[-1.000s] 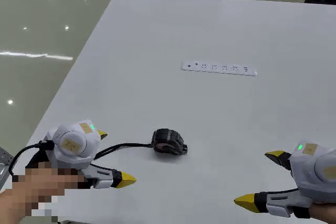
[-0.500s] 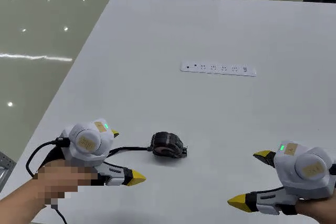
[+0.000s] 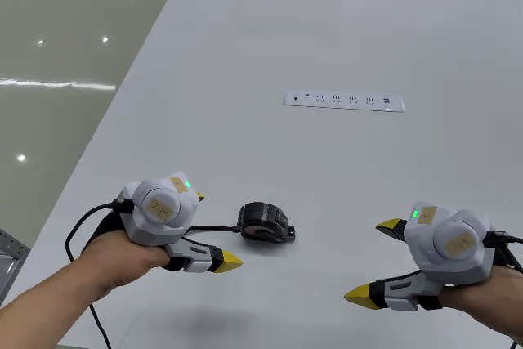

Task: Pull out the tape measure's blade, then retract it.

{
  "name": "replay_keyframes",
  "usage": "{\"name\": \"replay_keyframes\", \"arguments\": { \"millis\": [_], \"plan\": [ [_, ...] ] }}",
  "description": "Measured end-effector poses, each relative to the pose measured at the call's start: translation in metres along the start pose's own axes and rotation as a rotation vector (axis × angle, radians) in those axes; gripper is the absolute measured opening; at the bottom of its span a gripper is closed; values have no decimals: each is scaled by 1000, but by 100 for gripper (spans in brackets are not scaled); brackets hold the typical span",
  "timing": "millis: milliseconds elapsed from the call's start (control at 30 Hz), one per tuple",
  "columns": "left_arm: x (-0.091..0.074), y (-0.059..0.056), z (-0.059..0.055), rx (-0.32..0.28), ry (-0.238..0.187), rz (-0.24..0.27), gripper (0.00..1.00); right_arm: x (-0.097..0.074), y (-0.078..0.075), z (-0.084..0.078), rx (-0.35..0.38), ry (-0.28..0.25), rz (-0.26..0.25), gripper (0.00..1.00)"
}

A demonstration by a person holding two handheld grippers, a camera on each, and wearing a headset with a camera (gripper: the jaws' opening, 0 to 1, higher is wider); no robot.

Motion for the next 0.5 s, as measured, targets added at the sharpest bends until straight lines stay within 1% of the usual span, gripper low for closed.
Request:
{"name": "replay_keyframes", "arguments": {
  "millis": [100, 267, 333, 367, 500],
  "plan": [
    [6, 1, 0, 13, 10, -7, 76, 6, -2, 1, -4, -6, 20, 74],
    [16, 2, -4, 25, 26, -26, 75, 18, -5, 1, -39, -6, 68, 73],
    [19, 2, -4, 27, 26, -32, 75, 21, -7, 0, -56, 0, 74, 71],
    [20, 3, -4, 38, 27, -35, 74, 24, -8, 0, -60, -3, 78, 70],
    [24, 3, -2, 57, 10, -52, 72, 33, -11, 0, -76, -13, 95, 65]
  ]
}}
Point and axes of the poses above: the centre of the closed fingertips' face, and the gripper's own axes: x roughly forward along the fingers, y roughly to its left, z roughly out of its top, the point moved 8 cm from there along -x, roughly backward along the fingers, and after that the axes turned 13 degrees about -y, right-handed, at the moved point
